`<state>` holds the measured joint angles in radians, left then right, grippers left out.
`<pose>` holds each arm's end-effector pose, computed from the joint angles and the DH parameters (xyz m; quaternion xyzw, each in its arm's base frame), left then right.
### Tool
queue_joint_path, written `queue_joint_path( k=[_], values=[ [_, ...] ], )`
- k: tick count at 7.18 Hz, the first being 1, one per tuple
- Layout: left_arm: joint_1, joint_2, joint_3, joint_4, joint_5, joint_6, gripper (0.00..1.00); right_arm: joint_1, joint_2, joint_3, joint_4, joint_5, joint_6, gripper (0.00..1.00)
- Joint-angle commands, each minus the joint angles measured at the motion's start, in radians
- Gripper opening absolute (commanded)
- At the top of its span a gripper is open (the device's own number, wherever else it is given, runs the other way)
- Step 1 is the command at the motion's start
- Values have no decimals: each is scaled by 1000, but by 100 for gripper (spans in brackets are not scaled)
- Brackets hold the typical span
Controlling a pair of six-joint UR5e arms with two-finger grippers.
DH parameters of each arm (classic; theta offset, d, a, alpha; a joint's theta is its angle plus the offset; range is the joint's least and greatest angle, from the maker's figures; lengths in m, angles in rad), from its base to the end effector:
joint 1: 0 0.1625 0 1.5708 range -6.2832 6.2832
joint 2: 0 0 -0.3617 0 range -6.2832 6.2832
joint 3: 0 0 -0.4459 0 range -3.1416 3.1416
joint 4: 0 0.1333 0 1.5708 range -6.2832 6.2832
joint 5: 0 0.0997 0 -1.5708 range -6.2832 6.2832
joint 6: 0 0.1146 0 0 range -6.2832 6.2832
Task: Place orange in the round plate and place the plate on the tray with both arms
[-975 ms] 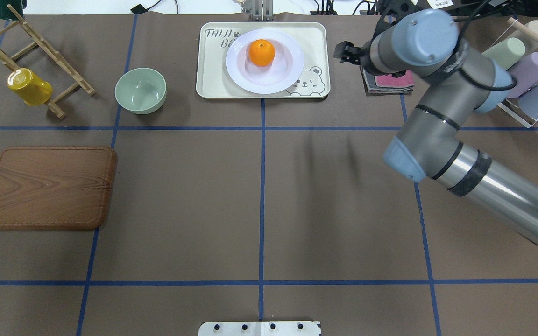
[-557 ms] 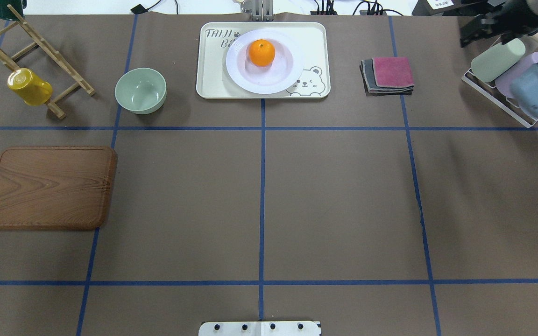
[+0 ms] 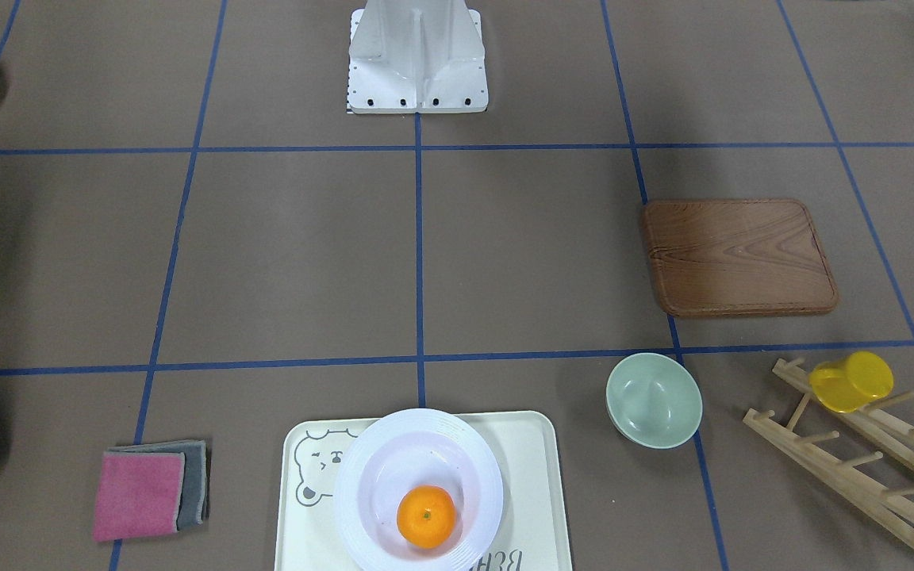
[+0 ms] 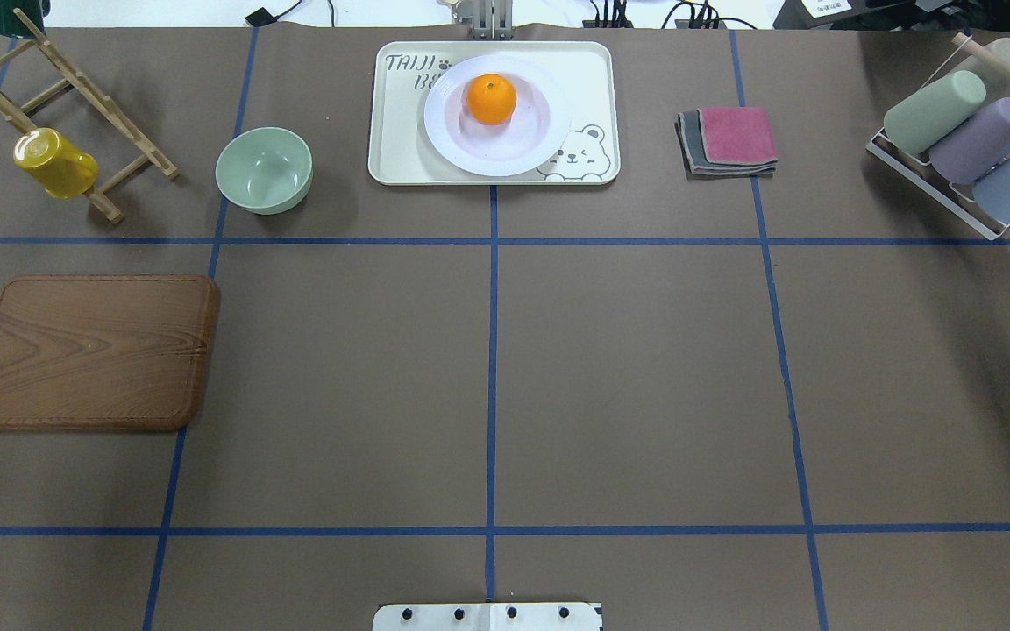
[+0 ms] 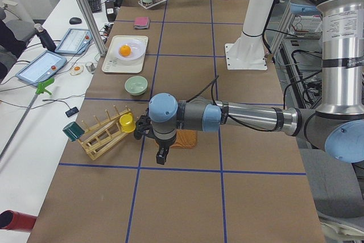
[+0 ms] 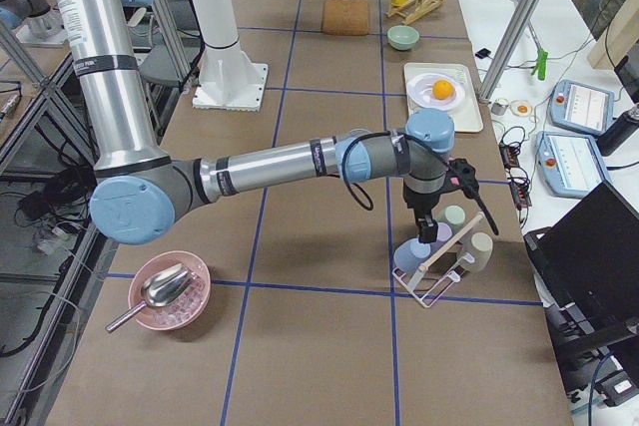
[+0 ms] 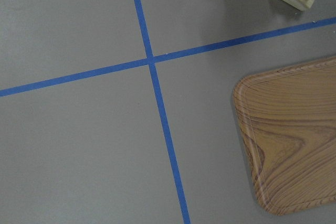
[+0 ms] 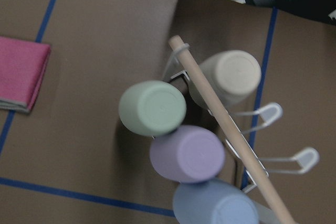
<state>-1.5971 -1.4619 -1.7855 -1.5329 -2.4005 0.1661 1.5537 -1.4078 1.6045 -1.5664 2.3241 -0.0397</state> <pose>-0.0621 -0.5074 0.5454 0.0696 0.3980 0.0775 0.9115 0.0445 -0.6112 0.4943 0.0975 -0.3649 -0.0632 0.9238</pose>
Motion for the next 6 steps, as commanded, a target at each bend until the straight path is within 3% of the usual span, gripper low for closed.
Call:
queue_joint_path(
  k=[1,6],
  values=[
    [-14,-9,-14,0,6,-32,98,58,-101,5,3,23,-95,100],
    [-11,20,-8,0,26,-86,98,58,-111,2,3,18,-80,100]
  ],
)
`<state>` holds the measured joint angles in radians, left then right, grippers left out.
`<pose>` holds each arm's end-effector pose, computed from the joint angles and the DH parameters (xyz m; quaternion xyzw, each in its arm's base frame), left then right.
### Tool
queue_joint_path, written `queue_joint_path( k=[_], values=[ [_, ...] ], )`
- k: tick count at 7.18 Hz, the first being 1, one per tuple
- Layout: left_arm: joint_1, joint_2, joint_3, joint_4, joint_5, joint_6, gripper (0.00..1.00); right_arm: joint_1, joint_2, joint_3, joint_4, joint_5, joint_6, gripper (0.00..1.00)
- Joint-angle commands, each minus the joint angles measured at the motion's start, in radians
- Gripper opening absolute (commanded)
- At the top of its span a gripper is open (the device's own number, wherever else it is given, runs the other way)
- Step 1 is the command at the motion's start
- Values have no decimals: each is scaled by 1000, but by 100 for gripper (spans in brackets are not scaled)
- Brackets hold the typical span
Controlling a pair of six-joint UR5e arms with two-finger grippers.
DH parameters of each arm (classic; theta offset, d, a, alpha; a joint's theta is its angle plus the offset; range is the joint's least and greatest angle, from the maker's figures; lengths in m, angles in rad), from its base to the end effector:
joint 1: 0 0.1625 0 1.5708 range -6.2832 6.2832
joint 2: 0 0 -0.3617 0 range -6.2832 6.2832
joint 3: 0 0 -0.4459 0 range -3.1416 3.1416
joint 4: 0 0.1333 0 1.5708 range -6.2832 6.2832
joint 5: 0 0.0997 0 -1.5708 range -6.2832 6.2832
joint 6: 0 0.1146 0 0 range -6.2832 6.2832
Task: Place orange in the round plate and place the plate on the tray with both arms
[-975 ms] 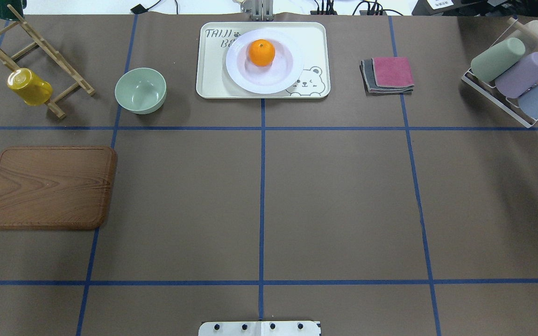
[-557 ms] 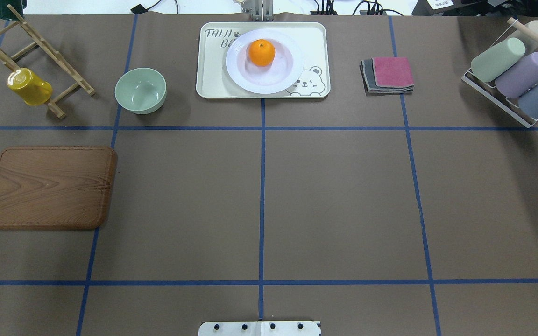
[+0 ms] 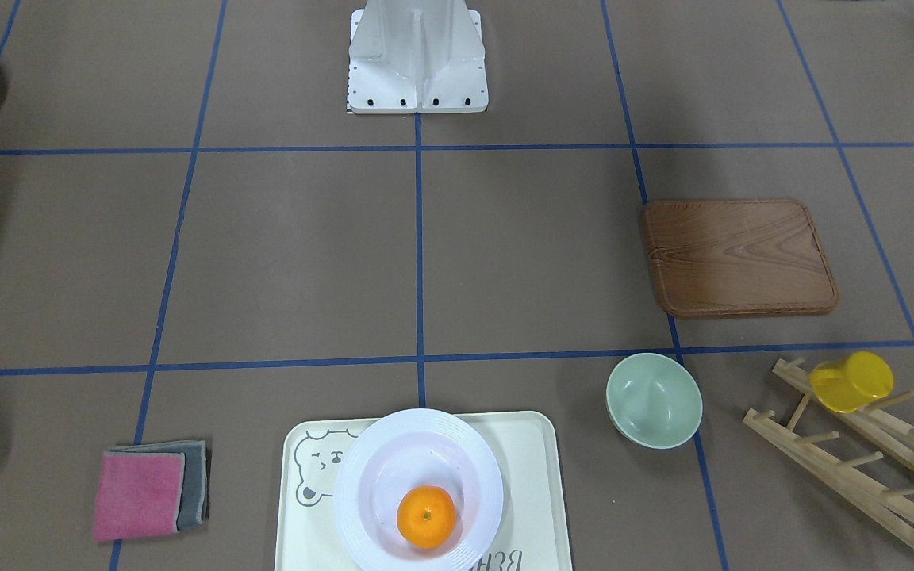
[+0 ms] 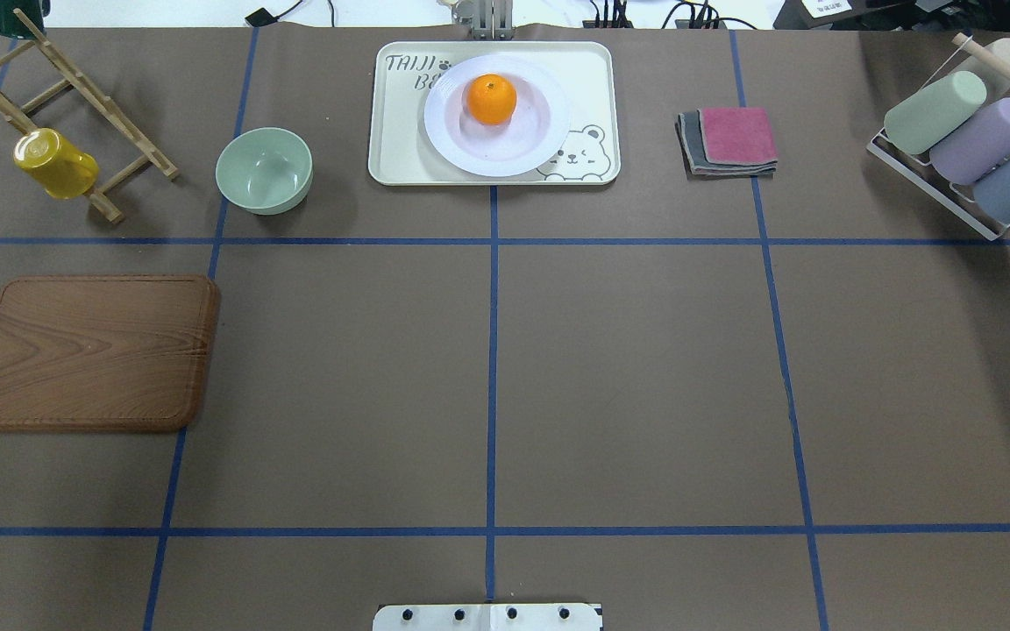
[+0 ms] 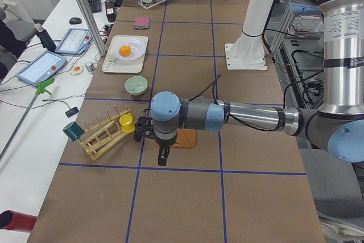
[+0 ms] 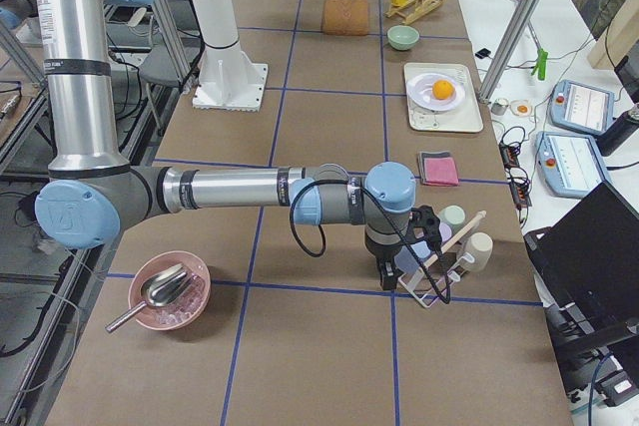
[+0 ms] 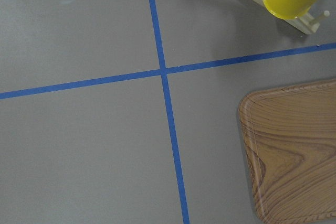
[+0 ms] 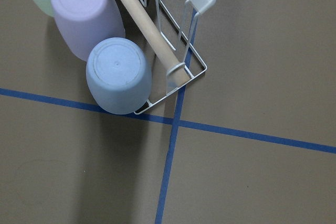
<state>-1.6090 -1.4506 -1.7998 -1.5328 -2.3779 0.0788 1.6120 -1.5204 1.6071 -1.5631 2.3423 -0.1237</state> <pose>-0.0698 -0.5027 0.5452 0.0554 0.3899 0.0326 0.9186 0.0768 -0.5668 0.5575 0.0745 -0.3710 -0.0559 0.9240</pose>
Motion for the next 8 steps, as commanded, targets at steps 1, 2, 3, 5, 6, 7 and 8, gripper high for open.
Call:
queue_joint_path(
  k=[1,2,3,5,6,7,8],
  values=[
    [1,9,5,0,8,1,98,0,0,-1,0,2,6,100],
    [1,10,5,0,8,-1,98,0,2,-3,0,2,6,100],
    [1,10,7,0,9,-1,98,-1,2,-1,0,2,7,100],
    [0,10,3,0,11,-1,98,-1,2,-1,0,2,7,100],
    [0,10,3,0,17,-1,98,-1,3,-1,0,2,19,100],
    [0,10,0,0,38,-1,98,-1,3,0,0,2,22,100],
    [0,10,-1,0,39,-1,98,-1,5,-1,0,2,22,100]
  ],
)
